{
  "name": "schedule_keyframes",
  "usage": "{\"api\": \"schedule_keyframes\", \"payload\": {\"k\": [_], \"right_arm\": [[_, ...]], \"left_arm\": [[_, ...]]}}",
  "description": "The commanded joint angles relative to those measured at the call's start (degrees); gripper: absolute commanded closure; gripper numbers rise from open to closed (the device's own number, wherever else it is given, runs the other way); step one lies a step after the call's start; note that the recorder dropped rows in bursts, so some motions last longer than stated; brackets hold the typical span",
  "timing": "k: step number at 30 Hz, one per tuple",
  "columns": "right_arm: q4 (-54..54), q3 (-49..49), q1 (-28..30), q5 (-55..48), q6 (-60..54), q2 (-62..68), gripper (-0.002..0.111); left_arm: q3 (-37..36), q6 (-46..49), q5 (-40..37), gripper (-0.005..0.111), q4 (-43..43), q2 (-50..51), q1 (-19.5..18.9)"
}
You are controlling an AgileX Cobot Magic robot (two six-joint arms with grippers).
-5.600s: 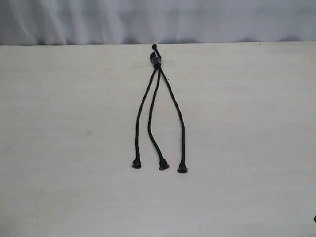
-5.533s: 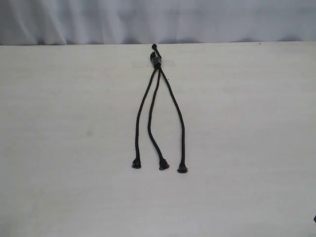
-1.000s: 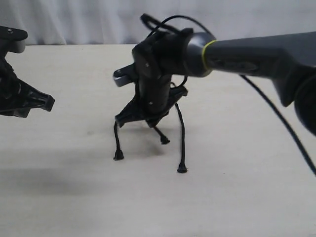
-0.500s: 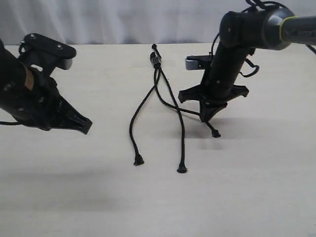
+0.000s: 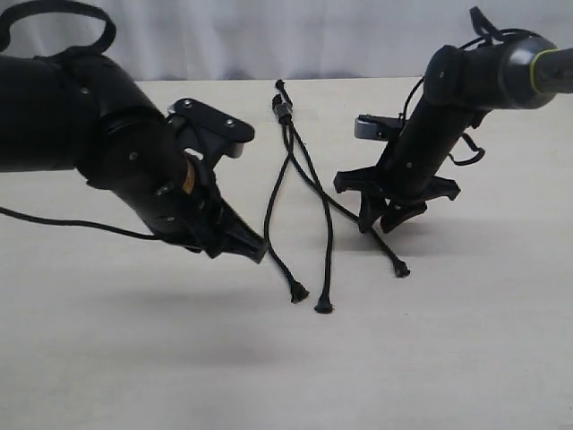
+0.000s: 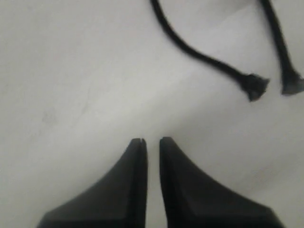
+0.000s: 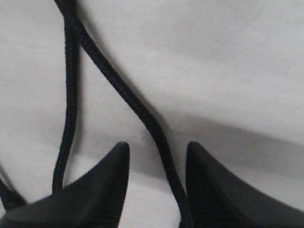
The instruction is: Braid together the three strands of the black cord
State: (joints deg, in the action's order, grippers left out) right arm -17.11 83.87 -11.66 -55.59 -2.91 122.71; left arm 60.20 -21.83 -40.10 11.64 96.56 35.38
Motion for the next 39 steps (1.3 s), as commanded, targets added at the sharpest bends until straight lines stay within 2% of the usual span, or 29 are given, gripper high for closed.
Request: {"api": "schedule_keyframes", "payload": {"k": [1,4,9,13,15,18,23,25,26,27,31,34,36,39], "right_arm": [[-2.8,-0.2,5.6,-1.5,-1.4,-4.9,0.062],[-4.7,-0.8,9.9,-1.7,-1.4,-8.9,0.062],[-7.3,-4.2,15.5,1.2,-1.4,-16.2,0.062],[-7.1,-7.3,16.5,4.2,-1.4,-20.3,0.062],[-7.1,-8.8,16.5,6.3,-1.8,-21.6,0.062],[-9.0,-11.2,16.4,8.9,-2.9,-22.4,0.062],[-9.6,-12.7,16.4,10.2,-5.4,-22.4,0.062],[-9.6,-12.7,16.4,10.4,-5.5,-22.4,0.062],[-9.9,-12.7,16.4,10.4,-6.8,-22.4,0.062],[-11.1,-12.7,16.4,10.4,-8.3,-22.4,0.062],[-17.6,-12.7,16.4,10.0,-13.2,-22.4,0.062],[-18.3,-12.7,16.1,9.3,-15.5,-22.4,0.062],[-18.0,-12.7,15.5,8.3,-15.5,-22.4,0.062],[-17.7,-12.7,13.8,6.9,-16.0,-22.4,0.062]], "left_arm": [[5.3,1.6,-0.2,0.078,0.1,1.7,2.0],[10.3,2.5,-3.0,0.066,-0.1,5.6,3.4],[22.6,4.2,-8.1,0.063,-0.6,17.2,5.9],[32.4,4.4,-10.0,0.055,-5.1,26.5,7.1],[36.1,4.4,-11.1,0.055,-6.6,29.7,7.3],[40.3,4.4,-14.1,0.055,-6.2,34.4,7.3],[40.7,2.1,-13.5,0.056,-6.3,37.2,7.3],[40.7,2.1,-13.1,0.065,-6.5,37.9,7.3],[40.7,2.4,-14.2,0.088,-6.5,37.9,7.3],[40.7,2.7,-14.3,0.105,-6.4,37.7,7.3],[44.6,5.2,-17.9,0.107,-5.6,34.2,7.2],[45.3,5.5,-21.5,0.107,6.6,31.3,6.9],[45.3,5.5,-23.8,0.107,9.2,31.2,5.5],[44.9,4.6,-26.0,0.107,8.5,31.2,2.2]]}}
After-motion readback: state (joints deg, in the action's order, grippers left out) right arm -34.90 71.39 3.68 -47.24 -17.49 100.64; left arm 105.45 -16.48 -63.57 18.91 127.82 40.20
